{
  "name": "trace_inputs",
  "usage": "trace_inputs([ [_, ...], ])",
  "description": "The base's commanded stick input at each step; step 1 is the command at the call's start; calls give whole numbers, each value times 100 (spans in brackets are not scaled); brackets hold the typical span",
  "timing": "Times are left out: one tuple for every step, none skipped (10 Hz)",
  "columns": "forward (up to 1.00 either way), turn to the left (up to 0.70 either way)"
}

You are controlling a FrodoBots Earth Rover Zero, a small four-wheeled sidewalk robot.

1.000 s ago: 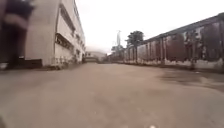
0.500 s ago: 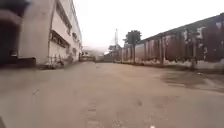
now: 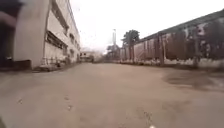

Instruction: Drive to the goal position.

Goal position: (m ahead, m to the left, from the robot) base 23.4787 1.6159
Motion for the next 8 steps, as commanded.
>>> trace_inputs([
  [70,29],
  [70,21],
  [70,0],
  [70,0],
  [70,0],
  [70,0],
  [70,0],
  [70,0],
])
